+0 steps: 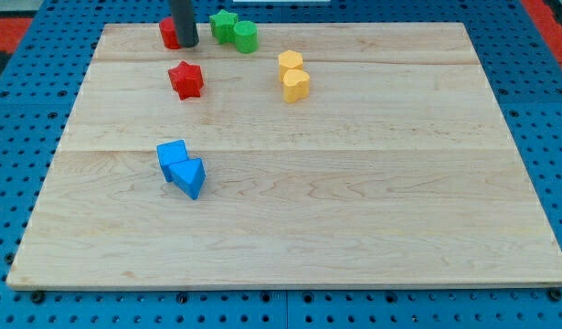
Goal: Move the red circle towards the right star
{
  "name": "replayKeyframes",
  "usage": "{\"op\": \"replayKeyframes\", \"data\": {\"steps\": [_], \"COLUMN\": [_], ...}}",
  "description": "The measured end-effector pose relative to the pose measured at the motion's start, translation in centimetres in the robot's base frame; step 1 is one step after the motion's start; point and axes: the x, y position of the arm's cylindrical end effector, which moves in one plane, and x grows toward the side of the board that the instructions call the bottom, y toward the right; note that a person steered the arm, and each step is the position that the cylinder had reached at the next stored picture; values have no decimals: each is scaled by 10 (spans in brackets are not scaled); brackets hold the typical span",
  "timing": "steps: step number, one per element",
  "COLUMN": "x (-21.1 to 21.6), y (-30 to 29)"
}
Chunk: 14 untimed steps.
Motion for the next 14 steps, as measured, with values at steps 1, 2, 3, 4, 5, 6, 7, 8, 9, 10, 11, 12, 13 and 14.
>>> {"op": "replayKeyframes", "data": {"steps": [1,2,3,4,5,6,7,8,9,10,11,12,13,14], "x": [-2,-30,-32,3,33,-26,-22,15,59,65,52,10,-31,-33], "y": [23,19,8,-45,-56,-63,-104,-129,-119,-41,-37,-73,-62,-56]}}
